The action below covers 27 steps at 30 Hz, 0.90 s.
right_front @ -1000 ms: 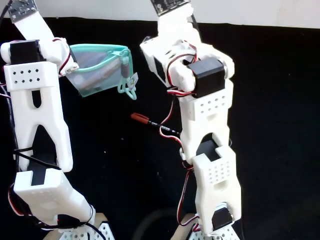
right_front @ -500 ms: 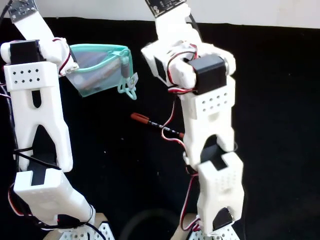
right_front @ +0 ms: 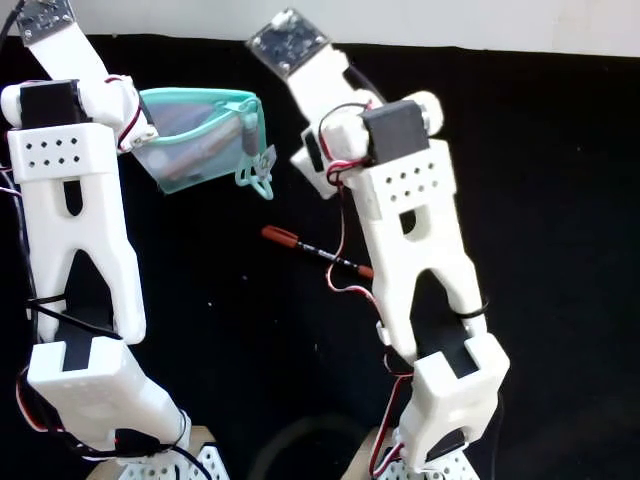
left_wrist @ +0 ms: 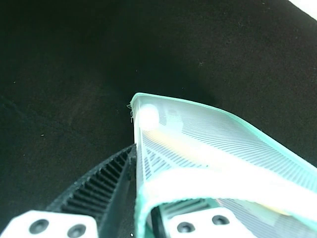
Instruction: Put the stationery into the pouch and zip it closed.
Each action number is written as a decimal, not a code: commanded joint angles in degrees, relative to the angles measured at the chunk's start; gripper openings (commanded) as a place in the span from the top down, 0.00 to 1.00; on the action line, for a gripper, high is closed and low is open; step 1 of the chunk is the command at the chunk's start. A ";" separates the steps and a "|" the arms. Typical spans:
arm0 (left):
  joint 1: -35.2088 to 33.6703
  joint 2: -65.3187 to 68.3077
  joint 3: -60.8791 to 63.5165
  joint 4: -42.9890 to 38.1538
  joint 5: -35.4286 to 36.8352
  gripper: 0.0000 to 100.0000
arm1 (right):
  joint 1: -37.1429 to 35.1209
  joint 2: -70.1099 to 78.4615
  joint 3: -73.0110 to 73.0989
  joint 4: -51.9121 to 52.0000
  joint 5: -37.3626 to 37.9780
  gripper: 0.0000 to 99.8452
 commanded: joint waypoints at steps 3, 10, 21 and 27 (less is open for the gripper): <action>-2.15 3.21 0.48 -1.32 -0.35 0.99 | 0.75 -2.95 4.88 0.31 6.24 0.83; -2.15 3.21 0.48 -1.32 -0.35 0.99 | 1.10 -2.95 14.90 -5.58 9.93 0.83; -2.15 3.21 0.57 -1.23 -0.35 0.99 | 1.19 -3.30 33.71 -19.21 12.40 0.83; -2.33 3.21 0.48 -1.32 -0.09 0.99 | 1.19 -3.30 39.43 -24.31 14.77 0.83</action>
